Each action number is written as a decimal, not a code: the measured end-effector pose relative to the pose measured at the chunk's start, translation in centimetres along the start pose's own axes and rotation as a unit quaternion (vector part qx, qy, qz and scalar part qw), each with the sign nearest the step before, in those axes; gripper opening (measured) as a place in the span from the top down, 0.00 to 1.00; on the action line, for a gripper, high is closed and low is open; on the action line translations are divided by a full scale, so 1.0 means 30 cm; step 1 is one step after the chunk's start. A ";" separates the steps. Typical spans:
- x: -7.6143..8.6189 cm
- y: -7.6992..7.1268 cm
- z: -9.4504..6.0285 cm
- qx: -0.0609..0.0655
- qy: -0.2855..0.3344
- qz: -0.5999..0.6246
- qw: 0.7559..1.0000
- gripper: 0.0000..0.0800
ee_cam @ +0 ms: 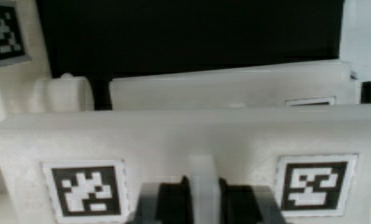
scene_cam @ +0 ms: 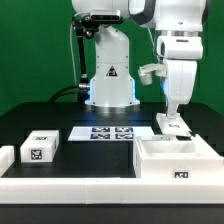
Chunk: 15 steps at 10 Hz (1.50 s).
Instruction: Assemble cabinet
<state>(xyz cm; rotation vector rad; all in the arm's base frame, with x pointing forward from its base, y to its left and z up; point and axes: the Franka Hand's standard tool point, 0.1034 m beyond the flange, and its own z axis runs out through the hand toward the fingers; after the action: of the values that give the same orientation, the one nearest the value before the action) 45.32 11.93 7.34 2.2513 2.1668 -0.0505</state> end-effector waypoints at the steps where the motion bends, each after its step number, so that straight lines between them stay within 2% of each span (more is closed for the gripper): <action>1: 0.003 0.006 0.000 -0.001 0.001 0.000 1.000 0.92; 4: 0.007 -0.001 0.015 0.004 0.001 0.000 1.000 0.92; 10: 0.026 0.021 0.003 -0.003 0.003 -0.002 1.000 0.92; 15: 0.021 0.021 0.004 -0.002 0.003 -0.001 1.000 0.92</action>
Offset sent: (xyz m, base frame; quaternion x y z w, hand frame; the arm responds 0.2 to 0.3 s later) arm 0.0021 0.0047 -0.0014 -0.0096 -0.0021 -0.0030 0.9999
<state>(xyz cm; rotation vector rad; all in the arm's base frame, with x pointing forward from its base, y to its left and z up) 45.96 12.53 7.19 2.2504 2.1684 -0.0389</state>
